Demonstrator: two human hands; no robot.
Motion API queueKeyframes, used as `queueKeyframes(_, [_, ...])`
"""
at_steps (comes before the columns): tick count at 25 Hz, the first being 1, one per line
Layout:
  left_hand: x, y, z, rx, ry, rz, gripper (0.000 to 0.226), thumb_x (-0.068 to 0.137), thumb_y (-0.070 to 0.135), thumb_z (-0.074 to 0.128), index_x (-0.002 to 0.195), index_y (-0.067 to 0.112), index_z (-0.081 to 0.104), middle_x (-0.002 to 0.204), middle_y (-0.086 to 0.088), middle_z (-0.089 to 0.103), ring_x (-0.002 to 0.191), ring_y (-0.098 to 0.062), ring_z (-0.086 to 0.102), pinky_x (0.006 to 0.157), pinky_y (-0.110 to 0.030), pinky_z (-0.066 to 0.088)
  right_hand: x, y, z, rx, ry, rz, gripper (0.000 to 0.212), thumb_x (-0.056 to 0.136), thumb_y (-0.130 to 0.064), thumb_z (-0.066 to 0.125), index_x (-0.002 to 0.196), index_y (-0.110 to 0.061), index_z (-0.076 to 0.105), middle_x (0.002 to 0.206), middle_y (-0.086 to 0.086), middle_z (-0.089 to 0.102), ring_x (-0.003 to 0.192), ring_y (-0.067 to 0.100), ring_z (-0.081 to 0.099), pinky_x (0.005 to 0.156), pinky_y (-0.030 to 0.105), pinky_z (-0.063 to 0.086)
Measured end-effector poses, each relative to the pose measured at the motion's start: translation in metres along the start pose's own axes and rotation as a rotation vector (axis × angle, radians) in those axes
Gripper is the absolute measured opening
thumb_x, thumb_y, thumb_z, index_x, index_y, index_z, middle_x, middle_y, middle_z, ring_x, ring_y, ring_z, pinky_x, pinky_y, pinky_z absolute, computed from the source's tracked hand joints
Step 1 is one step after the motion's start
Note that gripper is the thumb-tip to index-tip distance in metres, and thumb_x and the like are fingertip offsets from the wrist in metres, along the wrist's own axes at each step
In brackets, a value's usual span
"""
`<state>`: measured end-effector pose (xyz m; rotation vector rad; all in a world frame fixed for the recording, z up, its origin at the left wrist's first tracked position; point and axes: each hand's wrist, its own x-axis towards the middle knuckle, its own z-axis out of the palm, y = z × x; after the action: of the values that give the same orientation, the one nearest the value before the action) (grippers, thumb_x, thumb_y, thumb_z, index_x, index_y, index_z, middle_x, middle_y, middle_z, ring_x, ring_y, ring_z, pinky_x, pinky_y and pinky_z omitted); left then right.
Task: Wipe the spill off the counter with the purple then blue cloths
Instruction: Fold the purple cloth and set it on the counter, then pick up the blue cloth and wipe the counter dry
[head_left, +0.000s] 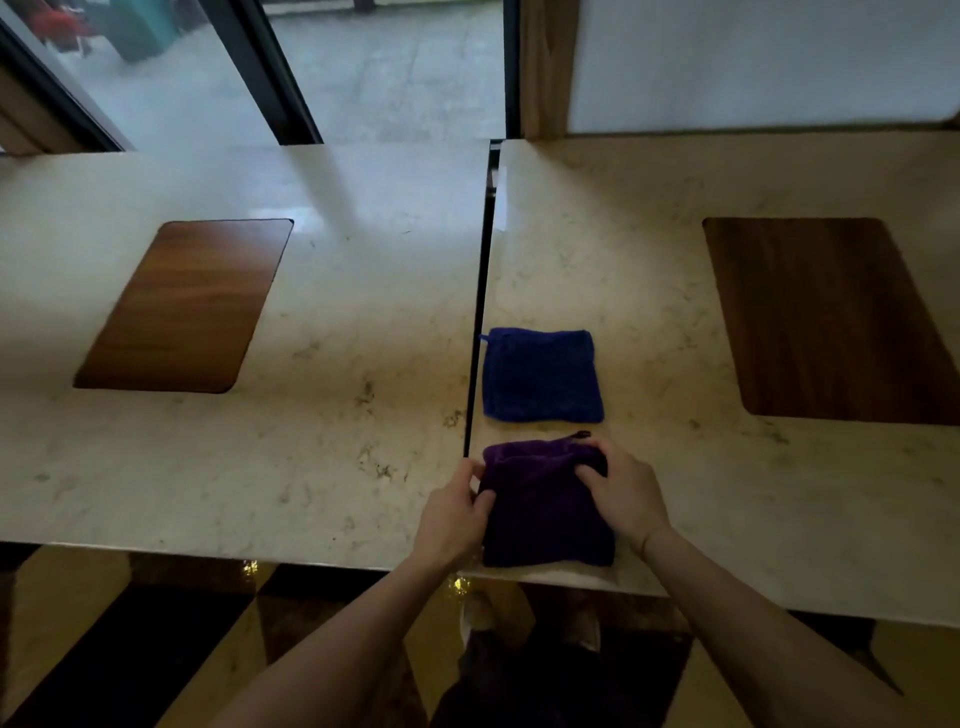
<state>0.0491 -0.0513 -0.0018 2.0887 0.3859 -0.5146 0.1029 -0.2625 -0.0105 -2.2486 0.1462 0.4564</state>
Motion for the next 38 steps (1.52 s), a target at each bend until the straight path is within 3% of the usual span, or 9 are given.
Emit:
queueKeyframes(5, [0.018, 0.014, -0.025, 0.352, 0.022, -0.006, 0.03, 0.093, 0.052, 0.051, 0.111, 0.028, 0.053, 0.091, 0.008, 0.064, 0.079, -0.01, 0.064, 0.071, -0.035, 0.058, 0.012, -0.01, -0.01, -0.333, 0.08, -0.032, 0.037, 0.091, -0.041, 0.059, 0.127, -0.036, 0.05, 0.112, -0.012, 0.061, 0.097, 0.013, 0.06, 0.069, 0.03, 0.047])
queueKeyframes(9, [0.049, 0.029, -0.044, 0.439, 0.3, 0.387, 0.031, 0.092, 0.05, 0.053, 0.112, 0.027, 0.058, 0.1, 0.008, 0.06, 0.085, -0.007, 0.057, 0.07, -0.032, 0.056, 0.037, -0.015, -0.023, -0.44, 0.411, -0.345, 0.032, 0.089, -0.026, 0.066, 0.121, -0.027, 0.063, 0.104, -0.003, 0.064, 0.086, 0.014, 0.055, 0.063, 0.024, 0.039])
queueKeyframes(11, [0.076, 0.037, -0.045, 0.566, 0.241, 0.542, 0.037, 0.093, 0.041, 0.056, 0.127, 0.028, 0.055, 0.122, 0.004, 0.057, 0.109, -0.015, 0.052, 0.087, -0.034, 0.052, 0.054, -0.012, -0.027, -0.556, 0.29, -0.404, 0.039, 0.088, -0.025, 0.069, 0.126, -0.029, 0.061, 0.11, -0.002, 0.066, 0.092, 0.019, 0.059, 0.066, 0.029, 0.046])
queueKeyframes(14, [0.111, 0.043, -0.041, 0.835, 0.027, 0.543, 0.05, 0.093, 0.041, 0.058, 0.14, 0.032, 0.045, 0.145, 0.003, 0.041, 0.134, -0.023, 0.034, 0.102, -0.041, 0.042, 0.074, -0.002, -0.027, -0.642, 0.079, -0.361, 0.045, 0.089, -0.028, 0.068, 0.132, -0.031, 0.058, 0.127, -0.004, 0.06, 0.111, 0.024, 0.055, 0.082, 0.037, 0.052])
queueKeyframes(19, [0.125, 0.038, -0.041, 1.003, 0.068, 0.658, 0.039, 0.097, 0.029, 0.056, 0.135, 0.027, 0.049, 0.134, 0.0, 0.051, 0.12, -0.023, 0.051, 0.09, -0.037, 0.047, 0.083, 0.016, -0.029, -0.739, 0.264, -0.631, 0.029, 0.082, -0.022, 0.076, 0.111, -0.022, 0.072, 0.105, 0.002, 0.073, 0.087, 0.029, 0.067, 0.062, 0.037, 0.054])
queueKeyframes(24, [0.11, 0.061, -0.049, 0.596, 0.241, 0.631, 0.028, 0.098, 0.027, 0.05, 0.124, 0.021, 0.056, 0.116, 0.0, 0.063, 0.091, -0.019, 0.063, 0.068, -0.04, 0.057, 0.08, -0.015, -0.044, -0.566, 0.396, -0.561, 0.021, 0.09, -0.022, 0.065, 0.109, -0.018, 0.07, 0.087, 0.004, 0.071, 0.072, 0.023, 0.061, 0.055, 0.034, 0.052])
queueKeyframes(28, [0.081, 0.108, -0.082, 0.328, 0.468, 0.713, 0.026, 0.097, 0.018, 0.052, 0.121, 0.02, 0.063, 0.108, 0.0, 0.065, 0.093, -0.015, 0.058, 0.074, -0.034, 0.056, 0.063, -0.074, -0.09, -0.297, 0.469, -0.59, 0.02, 0.092, -0.018, 0.062, 0.11, -0.015, 0.068, 0.095, 0.001, 0.068, 0.083, 0.017, 0.059, 0.067, 0.027, 0.05])
queueKeyframes(32, [0.031, 0.149, -0.115, 0.033, 0.517, 0.778, 0.025, 0.095, 0.018, 0.052, 0.116, 0.017, 0.065, 0.107, 0.001, 0.068, 0.096, -0.013, 0.063, 0.078, -0.027, 0.055, 0.032, -0.123, -0.137, -0.139, 0.399, -0.757, 0.018, 0.091, -0.014, 0.064, 0.109, -0.013, 0.068, 0.097, -0.004, 0.066, 0.082, 0.01, 0.059, 0.07, 0.014, 0.041])
queueKeyframes(38, [-0.023, 0.18, -0.143, -0.033, 0.631, 0.799, 0.023, 0.098, 0.011, 0.053, 0.114, 0.023, 0.064, 0.106, 0.011, 0.065, 0.096, 0.001, 0.06, 0.074, -0.016, 0.052, 0.007, -0.173, -0.17, -0.047, 0.366, -0.871, 0.019, 0.091, -0.01, 0.065, 0.109, -0.015, 0.068, 0.096, -0.007, 0.065, 0.081, 0.0, 0.059, 0.072, 0.014, 0.045])
